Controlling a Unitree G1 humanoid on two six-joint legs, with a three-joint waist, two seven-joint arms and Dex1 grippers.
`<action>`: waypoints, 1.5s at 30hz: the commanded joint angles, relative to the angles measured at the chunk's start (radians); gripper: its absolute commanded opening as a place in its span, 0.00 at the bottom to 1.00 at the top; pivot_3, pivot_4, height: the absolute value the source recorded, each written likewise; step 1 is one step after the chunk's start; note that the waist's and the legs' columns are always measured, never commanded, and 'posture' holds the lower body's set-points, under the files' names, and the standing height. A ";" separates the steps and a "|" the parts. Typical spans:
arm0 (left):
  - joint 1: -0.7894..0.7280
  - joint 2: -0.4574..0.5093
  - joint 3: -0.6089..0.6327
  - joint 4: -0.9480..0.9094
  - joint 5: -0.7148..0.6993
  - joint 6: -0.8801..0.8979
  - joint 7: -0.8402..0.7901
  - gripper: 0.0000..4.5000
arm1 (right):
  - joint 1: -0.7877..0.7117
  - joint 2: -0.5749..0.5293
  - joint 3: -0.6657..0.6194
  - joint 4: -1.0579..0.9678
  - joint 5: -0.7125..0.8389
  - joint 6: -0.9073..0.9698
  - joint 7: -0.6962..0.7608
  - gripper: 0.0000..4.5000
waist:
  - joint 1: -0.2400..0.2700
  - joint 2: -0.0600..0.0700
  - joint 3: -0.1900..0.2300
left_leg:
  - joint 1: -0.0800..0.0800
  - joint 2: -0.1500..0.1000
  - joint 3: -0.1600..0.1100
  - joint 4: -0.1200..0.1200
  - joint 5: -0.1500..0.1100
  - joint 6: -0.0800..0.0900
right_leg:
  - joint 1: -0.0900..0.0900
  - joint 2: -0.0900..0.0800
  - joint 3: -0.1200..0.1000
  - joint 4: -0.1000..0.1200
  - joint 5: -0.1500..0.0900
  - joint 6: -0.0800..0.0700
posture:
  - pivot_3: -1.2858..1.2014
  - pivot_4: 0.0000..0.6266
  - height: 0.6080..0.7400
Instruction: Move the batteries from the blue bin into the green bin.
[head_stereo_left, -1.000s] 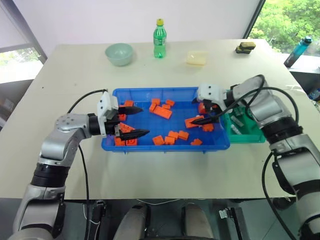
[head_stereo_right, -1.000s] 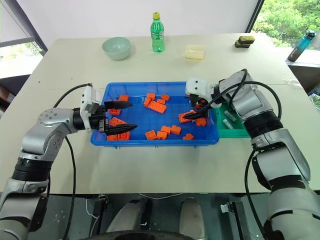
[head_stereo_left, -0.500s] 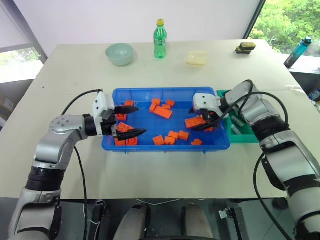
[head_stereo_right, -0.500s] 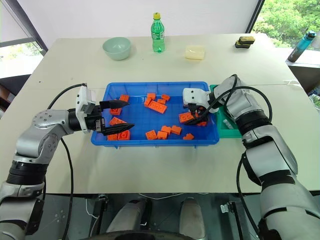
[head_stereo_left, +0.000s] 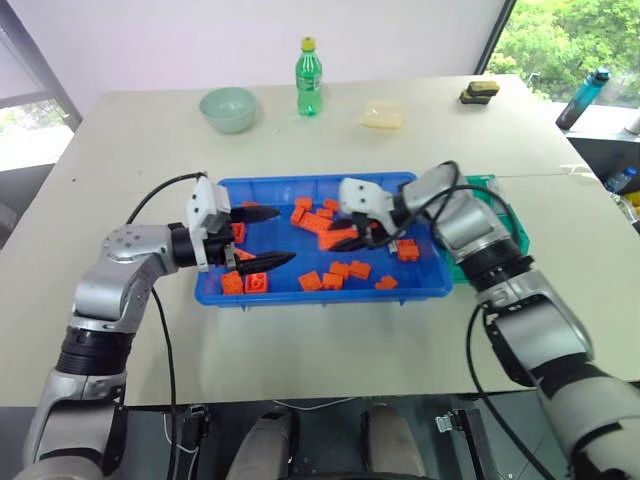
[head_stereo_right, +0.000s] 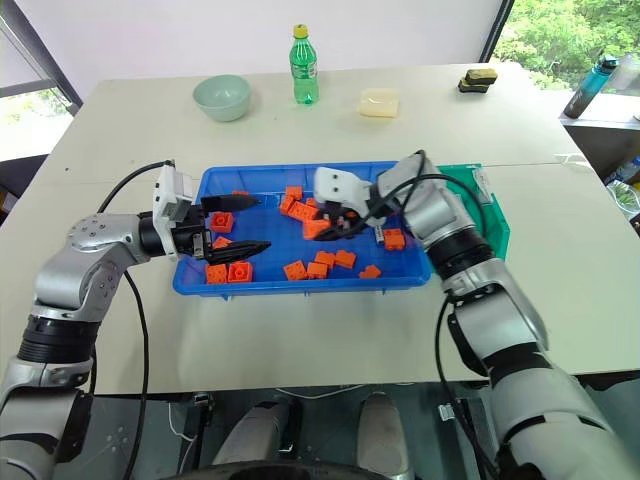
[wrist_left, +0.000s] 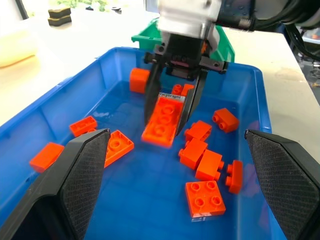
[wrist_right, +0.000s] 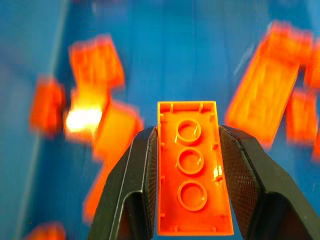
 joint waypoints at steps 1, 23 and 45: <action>-0.024 -0.001 0.002 -0.002 -0.004 -0.012 -0.007 1.00 | 0.005 0.058 -0.022 -0.088 0.010 0.111 -0.090 0.46 | 0.001 0.000 0.000 | 0.000 0.000 0.000 0.000 0.000 0.000 | 0.000 0.000 0.000 0.000 0.000 0.000 | 0.52 0.24 0.90; -0.068 -0.056 -0.040 0.035 0.005 -0.036 -0.043 1.00 | 0.400 0.038 -0.377 -1.101 0.049 1.353 -0.697 0.80 | 0.013 0.000 0.000 | -0.003 -0.002 -0.001 0.000 0.000 0.000 | -0.001 -0.001 0.001 0.002 0.000 0.000 | 0.52 0.24 0.90; -0.033 -0.046 -0.015 -0.013 0.005 -0.036 -0.008 1.00 | 0.403 0.095 -0.335 -0.772 0.138 1.105 -0.900 0.80 | 0.013 0.000 0.000 | -0.003 -0.002 -0.001 0.000 0.000 0.000 | -0.001 -0.001 0.001 0.002 0.000 0.000 | 0.52 0.24 0.90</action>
